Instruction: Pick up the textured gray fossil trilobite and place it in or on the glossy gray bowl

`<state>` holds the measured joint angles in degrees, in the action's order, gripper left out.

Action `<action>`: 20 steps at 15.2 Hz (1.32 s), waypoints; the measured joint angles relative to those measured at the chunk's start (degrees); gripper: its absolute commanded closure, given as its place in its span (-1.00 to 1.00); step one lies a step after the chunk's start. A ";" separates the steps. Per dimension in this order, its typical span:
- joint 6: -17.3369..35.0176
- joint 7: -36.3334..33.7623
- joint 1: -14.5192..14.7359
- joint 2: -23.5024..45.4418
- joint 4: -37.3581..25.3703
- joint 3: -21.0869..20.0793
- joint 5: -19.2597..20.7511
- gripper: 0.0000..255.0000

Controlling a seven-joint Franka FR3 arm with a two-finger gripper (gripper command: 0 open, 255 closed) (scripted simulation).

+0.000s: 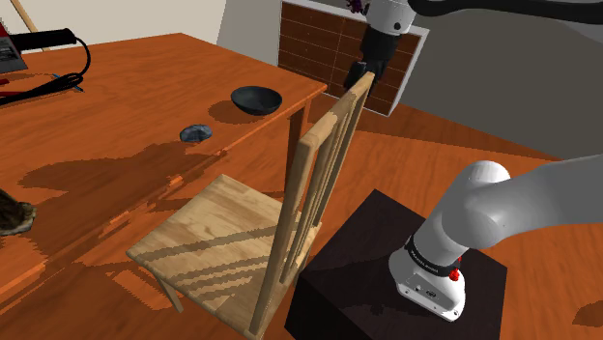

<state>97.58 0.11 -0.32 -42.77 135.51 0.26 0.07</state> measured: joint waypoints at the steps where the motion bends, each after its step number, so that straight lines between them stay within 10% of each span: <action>1: 0.00 0.00 0.00 0.00 0.00 0.00 0.00 -1.00; 20: 16.78 8.69 8.03 33.67 -18.76 -5.83 -1.10 -1.00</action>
<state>114.36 8.80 7.71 -9.09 116.75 -5.56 -1.03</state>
